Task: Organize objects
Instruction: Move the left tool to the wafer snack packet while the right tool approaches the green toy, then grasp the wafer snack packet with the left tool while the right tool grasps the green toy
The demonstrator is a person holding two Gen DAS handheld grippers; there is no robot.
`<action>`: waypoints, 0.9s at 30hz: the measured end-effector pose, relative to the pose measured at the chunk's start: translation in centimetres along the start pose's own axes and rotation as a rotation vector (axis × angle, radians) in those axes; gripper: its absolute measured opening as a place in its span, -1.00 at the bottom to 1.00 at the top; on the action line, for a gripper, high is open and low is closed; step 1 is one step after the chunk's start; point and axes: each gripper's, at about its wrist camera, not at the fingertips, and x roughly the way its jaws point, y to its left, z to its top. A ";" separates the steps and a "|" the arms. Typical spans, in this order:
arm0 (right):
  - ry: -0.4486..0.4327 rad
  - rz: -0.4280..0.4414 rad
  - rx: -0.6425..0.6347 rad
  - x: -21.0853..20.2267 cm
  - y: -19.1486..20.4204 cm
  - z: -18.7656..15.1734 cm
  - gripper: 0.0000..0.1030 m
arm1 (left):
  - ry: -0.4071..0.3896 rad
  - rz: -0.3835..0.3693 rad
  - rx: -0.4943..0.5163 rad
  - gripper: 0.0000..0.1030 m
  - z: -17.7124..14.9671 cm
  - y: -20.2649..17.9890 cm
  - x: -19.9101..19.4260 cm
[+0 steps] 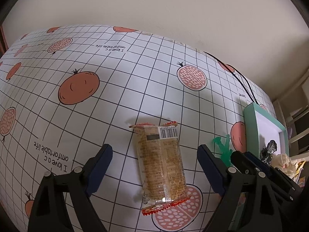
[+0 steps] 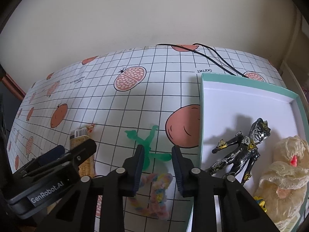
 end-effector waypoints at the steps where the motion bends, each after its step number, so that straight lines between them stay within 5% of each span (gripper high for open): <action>1: 0.001 -0.001 -0.002 0.0 0.0 0.0 -0.39 | 0.000 0.002 -0.001 0.74 0.0 0.0 0.0; 9: 0.012 0.007 0.005 0.2 0.1 -0.3 -0.69 | 0.007 -0.002 0.008 0.74 0.0 -0.1 0.2; 12: 0.010 0.014 0.012 0.1 0.1 -0.3 -0.77 | 0.019 -0.003 0.010 0.37 0.0 0.0 0.4; 15: 0.006 0.026 0.019 -0.1 0.1 -0.3 -0.78 | 0.018 0.006 0.020 0.35 0.0 0.0 0.4; 22: -0.008 0.043 0.023 -0.6 0.2 -0.1 -0.79 | 0.016 0.026 0.033 -0.12 -0.1 -0.2 0.5; 27: -0.017 0.048 0.026 -1.0 0.3 0.0 -0.79 | 0.013 0.023 0.029 -0.20 -0.4 -0.1 0.4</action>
